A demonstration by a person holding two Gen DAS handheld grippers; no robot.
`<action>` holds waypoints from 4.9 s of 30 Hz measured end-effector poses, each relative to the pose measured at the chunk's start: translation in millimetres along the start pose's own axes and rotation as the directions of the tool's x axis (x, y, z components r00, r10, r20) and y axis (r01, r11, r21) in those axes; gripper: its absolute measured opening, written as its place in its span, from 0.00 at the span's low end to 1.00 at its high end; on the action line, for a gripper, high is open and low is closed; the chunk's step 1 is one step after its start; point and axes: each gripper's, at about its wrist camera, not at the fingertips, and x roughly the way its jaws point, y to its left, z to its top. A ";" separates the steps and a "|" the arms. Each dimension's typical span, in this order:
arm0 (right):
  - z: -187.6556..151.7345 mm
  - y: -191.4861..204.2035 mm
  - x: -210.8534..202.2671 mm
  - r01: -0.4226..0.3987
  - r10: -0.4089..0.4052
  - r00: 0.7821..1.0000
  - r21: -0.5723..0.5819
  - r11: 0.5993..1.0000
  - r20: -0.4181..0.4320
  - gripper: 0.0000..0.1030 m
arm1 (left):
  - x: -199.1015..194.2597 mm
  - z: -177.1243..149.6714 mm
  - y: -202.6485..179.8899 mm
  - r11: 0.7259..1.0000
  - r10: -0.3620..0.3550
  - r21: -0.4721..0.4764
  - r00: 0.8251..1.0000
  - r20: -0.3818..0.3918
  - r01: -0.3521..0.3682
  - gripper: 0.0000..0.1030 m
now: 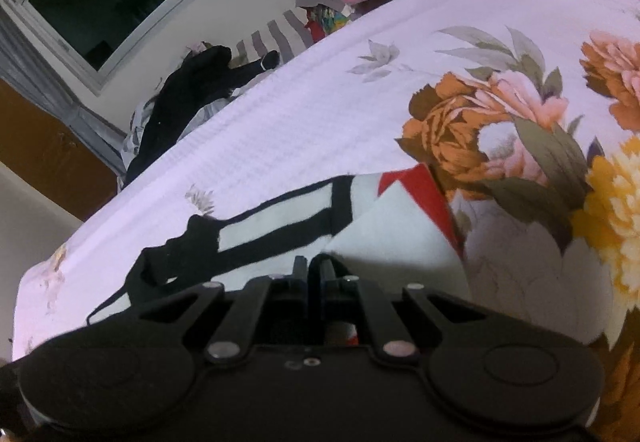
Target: Fold small clothes
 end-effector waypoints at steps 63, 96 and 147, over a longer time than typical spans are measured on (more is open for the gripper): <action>-52.8 90.7 -32.6 -0.020 0.051 0.998 -0.503 0.864 0.048 0.18 | -61.0 -43.7 -30.1 0.965 0.006 0.259 0.992 0.130 -0.040 0.05; -151.8 66.0 -66.7 0.222 -0.217 0.974 -0.446 0.867 0.064 0.30 | -81.9 -121.1 -12.4 0.963 0.007 0.268 0.999 -0.036 0.003 0.05; -155.2 138.7 -52.4 0.054 -0.050 0.998 -0.584 0.810 0.023 0.43 | -92.7 -127.1 -18.3 0.962 0.116 0.258 0.990 -0.081 -0.092 0.06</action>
